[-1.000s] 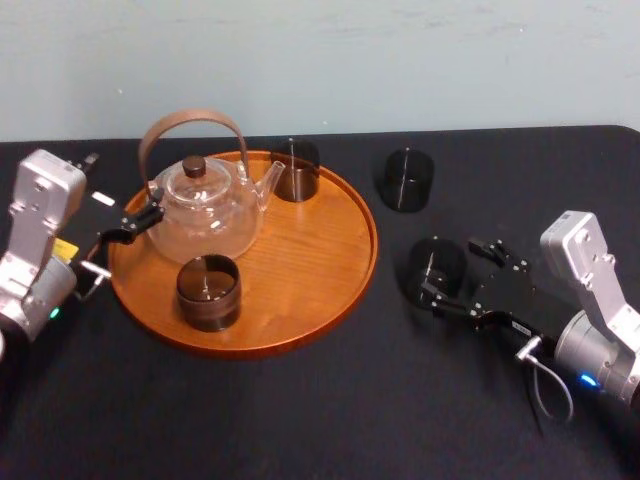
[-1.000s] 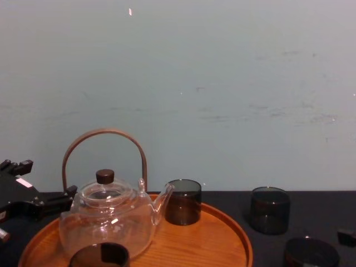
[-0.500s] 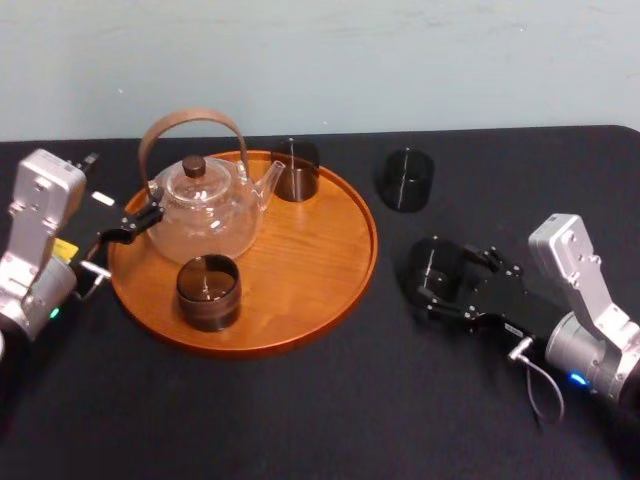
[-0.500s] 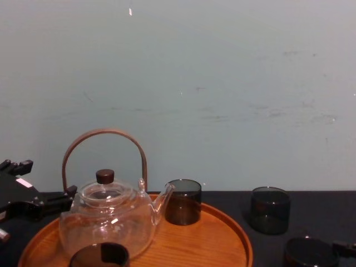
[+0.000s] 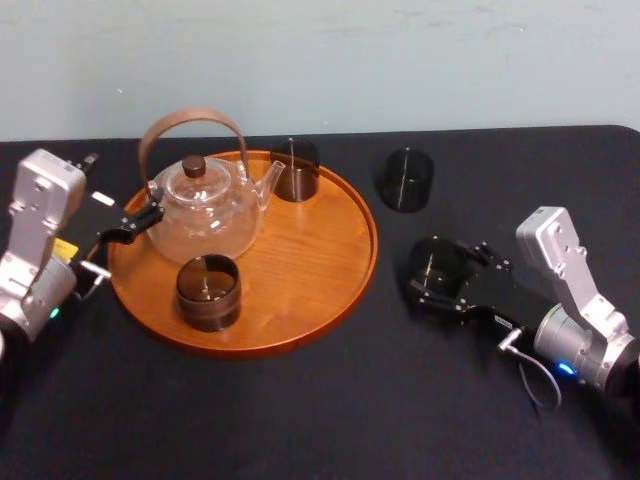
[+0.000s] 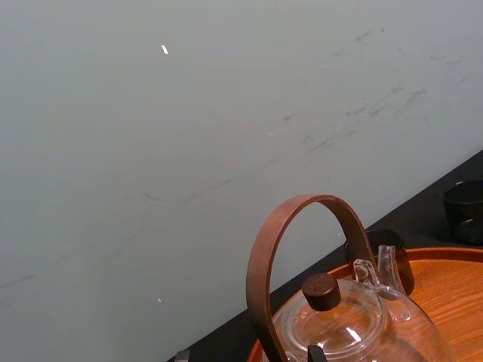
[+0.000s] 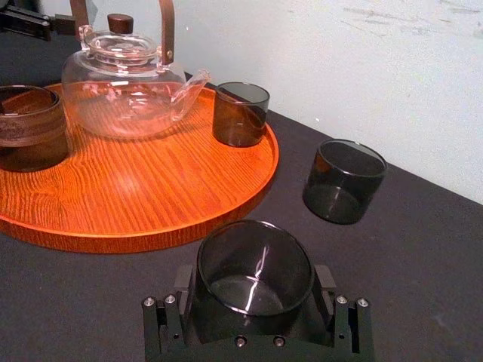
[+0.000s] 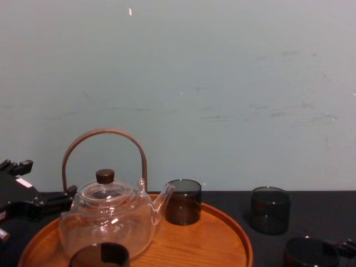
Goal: Pick up the glass from the table and place it on the tray.
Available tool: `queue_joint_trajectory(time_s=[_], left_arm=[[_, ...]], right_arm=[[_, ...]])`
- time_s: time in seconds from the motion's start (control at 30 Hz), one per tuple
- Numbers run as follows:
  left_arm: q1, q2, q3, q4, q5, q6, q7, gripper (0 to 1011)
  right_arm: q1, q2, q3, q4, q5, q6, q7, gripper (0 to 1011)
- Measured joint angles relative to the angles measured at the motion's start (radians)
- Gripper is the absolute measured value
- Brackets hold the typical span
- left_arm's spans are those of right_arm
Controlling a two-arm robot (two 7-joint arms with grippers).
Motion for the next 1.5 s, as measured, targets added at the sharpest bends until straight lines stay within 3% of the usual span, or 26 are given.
queue_joint_trajectory(time_s=[0.37, 0.87, 1.03, 1.5], left_arm=[[0.000, 0.000, 0.000, 0.000, 0.000, 0.000, 0.000, 1010], [0.000, 0.000, 0.000, 0.000, 0.000, 0.000, 0.000, 1009], [0.000, 0.000, 0.000, 0.000, 0.000, 0.000, 0.000, 1009], [0.000, 0.000, 0.000, 0.000, 0.000, 0.000, 0.000, 1010]], right_arm=[[0.024, -0.027, 0.001, 0.025, -0.007, 0.009, 0.009, 1002], [0.021, -0.023, 0.000, 0.022, -0.007, 0.007, 0.008, 1002], [0.020, -0.022, -0.001, 0.021, -0.007, 0.006, 0.007, 924], [0.019, -0.021, -0.001, 0.020, -0.006, 0.005, 0.007, 920]])
